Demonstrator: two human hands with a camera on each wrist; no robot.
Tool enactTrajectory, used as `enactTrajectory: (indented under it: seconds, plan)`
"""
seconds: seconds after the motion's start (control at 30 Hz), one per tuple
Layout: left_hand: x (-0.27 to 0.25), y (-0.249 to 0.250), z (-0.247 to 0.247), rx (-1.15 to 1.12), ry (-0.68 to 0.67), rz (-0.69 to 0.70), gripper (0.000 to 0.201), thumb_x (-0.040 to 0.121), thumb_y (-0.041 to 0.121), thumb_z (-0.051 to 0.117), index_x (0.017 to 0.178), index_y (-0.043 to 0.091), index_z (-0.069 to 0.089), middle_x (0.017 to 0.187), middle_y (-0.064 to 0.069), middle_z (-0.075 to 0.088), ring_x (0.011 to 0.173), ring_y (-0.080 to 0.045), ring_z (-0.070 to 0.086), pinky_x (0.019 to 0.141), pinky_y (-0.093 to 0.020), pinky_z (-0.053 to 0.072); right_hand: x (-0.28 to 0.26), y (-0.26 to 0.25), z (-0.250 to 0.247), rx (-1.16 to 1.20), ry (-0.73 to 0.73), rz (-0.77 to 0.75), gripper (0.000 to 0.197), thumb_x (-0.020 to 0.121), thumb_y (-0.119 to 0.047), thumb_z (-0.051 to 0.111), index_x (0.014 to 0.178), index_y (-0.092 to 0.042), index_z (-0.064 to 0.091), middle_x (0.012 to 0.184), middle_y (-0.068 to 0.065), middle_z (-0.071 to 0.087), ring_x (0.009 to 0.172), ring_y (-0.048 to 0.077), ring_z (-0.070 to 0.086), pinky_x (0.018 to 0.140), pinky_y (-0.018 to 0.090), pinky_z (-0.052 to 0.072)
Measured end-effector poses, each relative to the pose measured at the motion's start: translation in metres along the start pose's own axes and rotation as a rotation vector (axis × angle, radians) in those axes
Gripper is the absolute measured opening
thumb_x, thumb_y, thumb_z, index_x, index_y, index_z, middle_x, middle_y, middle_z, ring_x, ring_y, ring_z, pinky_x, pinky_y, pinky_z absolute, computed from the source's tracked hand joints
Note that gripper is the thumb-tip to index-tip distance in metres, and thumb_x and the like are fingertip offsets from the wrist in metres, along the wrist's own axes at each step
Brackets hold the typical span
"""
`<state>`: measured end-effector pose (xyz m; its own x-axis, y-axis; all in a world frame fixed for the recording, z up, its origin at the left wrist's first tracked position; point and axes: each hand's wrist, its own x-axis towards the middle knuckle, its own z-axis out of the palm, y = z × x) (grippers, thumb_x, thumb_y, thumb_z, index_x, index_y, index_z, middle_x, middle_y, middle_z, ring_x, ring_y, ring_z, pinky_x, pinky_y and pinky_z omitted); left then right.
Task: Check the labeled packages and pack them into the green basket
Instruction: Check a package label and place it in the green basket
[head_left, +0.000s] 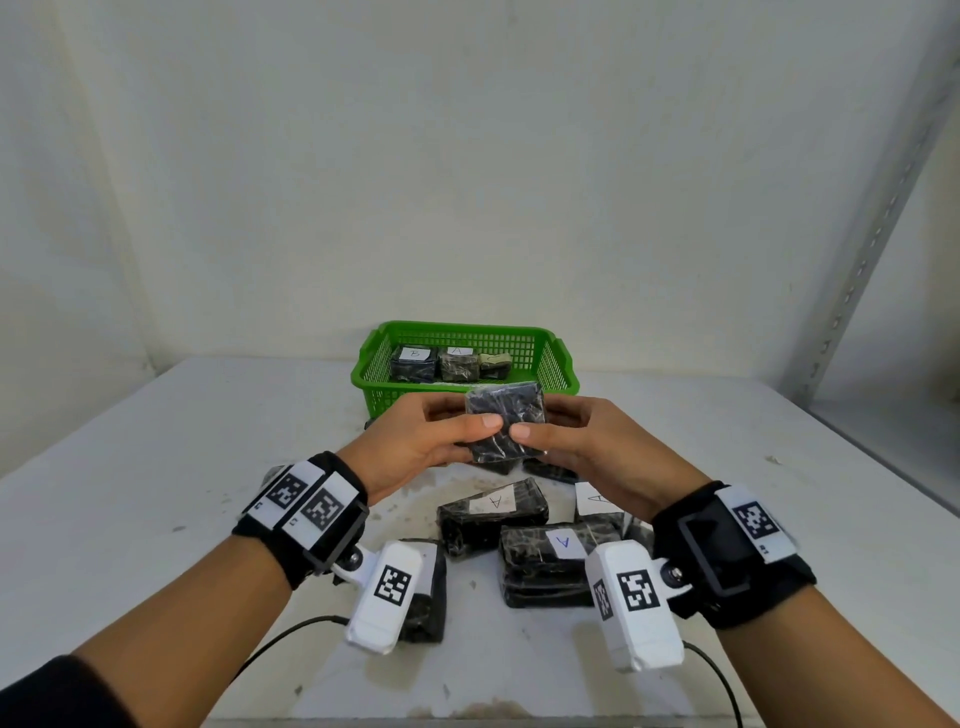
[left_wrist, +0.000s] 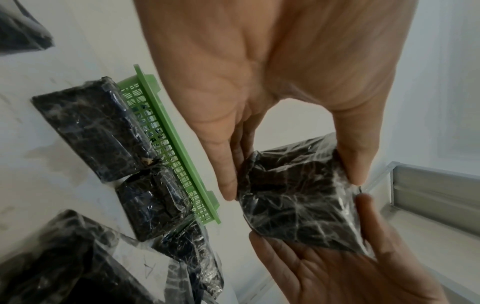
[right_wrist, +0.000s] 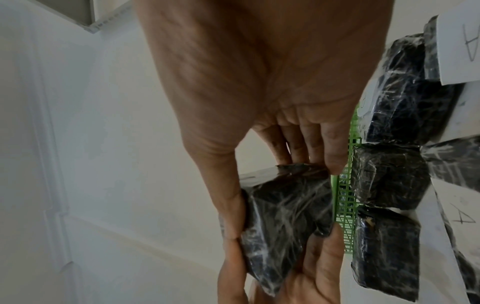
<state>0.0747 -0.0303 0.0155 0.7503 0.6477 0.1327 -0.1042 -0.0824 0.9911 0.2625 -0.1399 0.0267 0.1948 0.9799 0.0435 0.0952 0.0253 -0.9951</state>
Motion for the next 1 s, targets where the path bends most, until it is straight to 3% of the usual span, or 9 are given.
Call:
enactTrajectory:
  seconds: [0.17,0.27,0.4,0.5,0.6,0.73,0.8,0.9,1.0]
  plan:
    - [0.002,0.002,-0.004,0.163,0.070,0.101,0.080,0.056,0.030,0.089,0.128,0.016,0.059,0.123,0.000,0.069,0.115,-0.016,0.065,0.100,-0.042,0.052,-0.006,-0.011,-0.001,-0.013,-0.072,0.081,0.065,0.078,-0.053,0.077,0.128,-0.013,0.068,0.117,0.014,0.077,0.109,0.032,0.074,0.104,0.043,0.056]
    - [0.003,0.002,-0.007,0.247,0.060,0.157,0.089,0.055,0.022,0.093,0.134,0.018,0.053,0.131,0.003,0.063,0.124,-0.013,0.058,0.100,-0.042,0.052,-0.007,-0.013,0.001,0.009,-0.072,0.139,0.061,0.083,-0.059,0.068,0.127,-0.016,0.070,0.118,0.019,0.075,0.102,0.041,0.074,0.087,0.043,0.063]
    - [0.002,0.002,-0.005,0.262,-0.022,0.175,0.095,0.058,0.009,0.093,0.140,0.021,0.046,0.138,0.004,0.056,0.132,-0.012,0.050,0.101,-0.041,0.051,-0.004,-0.011,0.003,0.004,-0.011,0.126,0.039,0.096,-0.044,0.067,0.119,-0.013,0.072,0.106,0.014,0.077,0.081,0.025,0.073,0.072,0.036,0.060]
    - [0.000,0.004,0.001,0.283,-0.022,0.141,0.098,0.060,0.034,0.090,0.144,0.029,0.041,0.138,0.011,0.055,0.127,-0.009,0.055,0.101,-0.038,0.050,-0.002,-0.006,0.002,0.013,0.026,0.069,0.030,0.095,-0.031,0.072,0.117,-0.010,0.073,0.104,0.010,0.079,0.084,0.026,0.074,0.077,0.036,0.061]
    - [0.002,0.003,0.006,0.219,0.061,0.090,0.081,0.067,0.051,0.080,0.137,0.023,0.052,0.127,0.006,0.066,0.115,-0.015,0.065,0.099,-0.044,0.053,-0.002,-0.003,0.003,0.057,0.059,0.024,0.026,0.091,-0.019,0.077,0.115,-0.017,0.067,0.110,0.009,0.079,0.097,0.029,0.077,0.092,0.045,0.061]
    - [0.005,0.001,0.005,0.273,0.133,0.123,0.062,0.074,0.027,0.084,0.129,0.019,0.059,0.116,0.001,0.072,0.108,-0.016,0.069,0.099,-0.044,0.053,0.000,0.000,0.002,0.012,0.084,-0.016,0.050,0.082,-0.016,0.085,0.126,-0.024,0.063,0.125,0.008,0.072,0.108,0.022,0.075,0.096,0.043,0.060]
    - [0.005,0.001,0.003,0.312,0.152,0.164,0.067,0.070,0.017,0.087,0.129,0.019,0.057,0.117,0.001,0.071,0.107,-0.014,0.068,0.100,-0.042,0.052,0.001,0.000,0.000,0.028,0.075,0.012,0.059,0.077,-0.030,0.090,0.128,-0.023,0.063,0.126,0.007,0.072,0.111,0.024,0.074,0.100,0.042,0.058]
    - [0.003,0.000,0.004,0.375,0.135,0.245,0.070,0.065,0.009,0.090,0.125,0.022,0.057,0.117,0.003,0.069,0.108,-0.011,0.067,0.101,-0.038,0.052,-0.003,-0.005,0.001,0.039,-0.004,0.091,0.054,0.084,-0.057,0.075,0.124,-0.020,0.071,0.121,0.013,0.075,0.110,0.035,0.073,0.102,0.044,0.057]
    - [0.000,0.002,0.008,0.399,0.077,0.285,0.071,0.063,0.009,0.091,0.123,0.025,0.056,0.117,0.005,0.069,0.109,-0.011,0.066,0.101,-0.039,0.051,-0.006,-0.005,0.002,0.050,-0.029,0.098,0.057,0.081,-0.053,0.070,0.121,-0.013,0.072,0.114,0.016,0.077,0.106,0.033,0.075,0.097,0.043,0.059]
